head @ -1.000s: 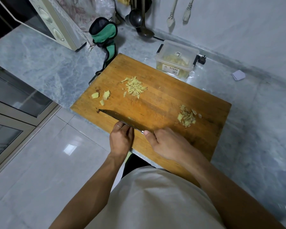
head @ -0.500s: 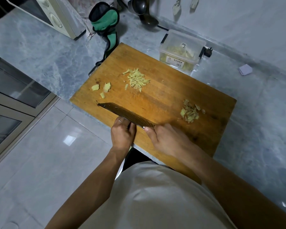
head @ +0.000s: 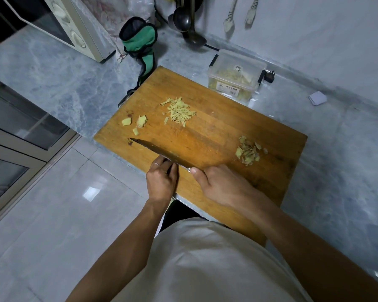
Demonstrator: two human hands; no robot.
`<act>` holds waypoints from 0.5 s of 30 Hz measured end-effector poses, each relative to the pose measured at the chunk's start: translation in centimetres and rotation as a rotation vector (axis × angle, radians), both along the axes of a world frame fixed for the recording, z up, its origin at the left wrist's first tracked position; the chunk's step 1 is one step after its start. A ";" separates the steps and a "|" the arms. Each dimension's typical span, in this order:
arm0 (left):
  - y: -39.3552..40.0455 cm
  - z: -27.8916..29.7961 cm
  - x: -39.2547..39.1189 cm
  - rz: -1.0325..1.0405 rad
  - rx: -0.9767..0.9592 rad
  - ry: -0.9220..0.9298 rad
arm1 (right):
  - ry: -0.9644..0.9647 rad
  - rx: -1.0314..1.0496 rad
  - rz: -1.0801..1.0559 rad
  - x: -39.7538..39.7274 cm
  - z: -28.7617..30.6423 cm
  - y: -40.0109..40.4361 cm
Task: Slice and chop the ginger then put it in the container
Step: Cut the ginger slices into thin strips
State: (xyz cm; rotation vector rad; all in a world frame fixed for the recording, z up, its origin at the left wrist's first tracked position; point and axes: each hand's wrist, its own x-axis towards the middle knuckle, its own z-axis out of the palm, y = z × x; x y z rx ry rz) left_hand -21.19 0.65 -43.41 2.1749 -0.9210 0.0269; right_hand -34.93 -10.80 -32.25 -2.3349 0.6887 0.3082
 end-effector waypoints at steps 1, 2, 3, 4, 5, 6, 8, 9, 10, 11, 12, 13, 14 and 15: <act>-0.1 0.0 0.0 0.005 -0.005 0.003 | 0.011 -0.004 0.000 0.2 0.0 -0.1; -0.1 0.0 0.0 0.010 -0.010 0.000 | 0.021 -0.012 0.003 0.3 0.1 -0.2; -0.1 0.0 0.0 0.012 -0.013 -0.007 | 0.028 -0.017 0.005 0.4 0.2 -0.2; -0.1 0.0 0.0 0.012 -0.017 -0.012 | 0.031 -0.019 0.008 0.4 0.2 -0.2; -0.2 0.0 0.0 0.011 -0.020 -0.014 | 0.033 -0.025 0.011 0.5 0.3 -0.2; -0.2 0.0 0.0 0.011 -0.022 -0.013 | 0.035 -0.034 0.017 0.5 0.3 -0.2; -0.2 0.0 0.1 0.007 -0.025 -0.015 | 0.040 -0.056 0.036 0.6 0.4 -0.1; -0.2 0.0 0.1 0.001 -0.025 -0.020 | 0.043 -0.063 0.043 0.7 0.3 0.0; -0.1 0.0 0.1 -0.005 -0.027 -0.026 | 0.050 -0.067 0.047 0.8 0.3 0.0; -0.1 0.0 0.2 -0.010 -0.030 -0.032 | 0.053 -0.071 0.049 0.9 0.1 0.0; -0.1 0.0 0.2 -0.014 -0.031 -0.037 | 0.052 -0.074 0.052 1.0 0.0 -0.1; 0.0 0.0 0.2 -0.014 -0.028 -0.040 | 0.045 -0.078 0.057 1.1 -0.2 -0.1; 0.0 0.0 0.2 -0.011 -0.025 -0.039 | 0.036 -0.084 0.063 1.0 -0.3 -0.1; 0.0 0.0 0.2 -0.008 -0.024 -0.036 | 0.024 -0.087 0.065 0.9 -0.5 -0.1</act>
